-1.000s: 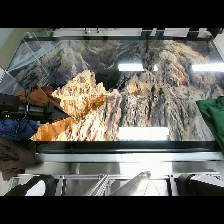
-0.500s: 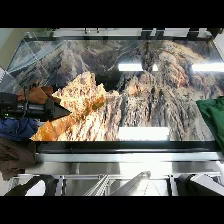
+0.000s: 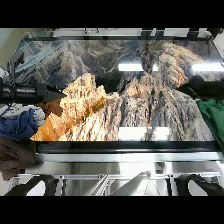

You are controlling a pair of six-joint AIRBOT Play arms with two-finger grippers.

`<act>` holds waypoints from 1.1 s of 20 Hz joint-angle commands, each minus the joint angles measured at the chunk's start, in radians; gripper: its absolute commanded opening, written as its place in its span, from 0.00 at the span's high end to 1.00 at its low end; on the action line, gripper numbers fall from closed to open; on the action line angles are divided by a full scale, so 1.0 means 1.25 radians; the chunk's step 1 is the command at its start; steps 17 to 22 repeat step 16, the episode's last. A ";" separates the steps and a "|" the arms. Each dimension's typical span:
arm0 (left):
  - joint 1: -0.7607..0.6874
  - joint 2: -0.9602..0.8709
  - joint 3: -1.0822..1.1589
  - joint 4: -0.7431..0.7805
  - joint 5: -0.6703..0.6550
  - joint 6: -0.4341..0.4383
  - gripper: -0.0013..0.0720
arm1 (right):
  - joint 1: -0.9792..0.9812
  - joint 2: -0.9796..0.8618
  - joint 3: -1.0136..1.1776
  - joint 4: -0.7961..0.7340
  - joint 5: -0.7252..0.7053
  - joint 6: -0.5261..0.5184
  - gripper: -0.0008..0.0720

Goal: Fold the shirts.

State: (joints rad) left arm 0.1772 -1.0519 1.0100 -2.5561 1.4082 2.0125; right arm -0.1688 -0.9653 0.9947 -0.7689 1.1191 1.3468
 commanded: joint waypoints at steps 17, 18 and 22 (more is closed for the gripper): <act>-0.090 0.229 -0.148 -0.001 -0.149 0.002 0.95 | 0.167 0.072 0.001 0.032 -0.087 -0.040 0.96; -0.090 0.229 -0.148 -0.001 -0.149 0.002 0.95 | 0.167 0.072 0.001 0.032 -0.087 -0.040 0.96; -0.090 0.229 -0.148 -0.001 -0.149 0.002 0.95 | 0.167 0.072 0.001 0.032 -0.087 -0.040 0.96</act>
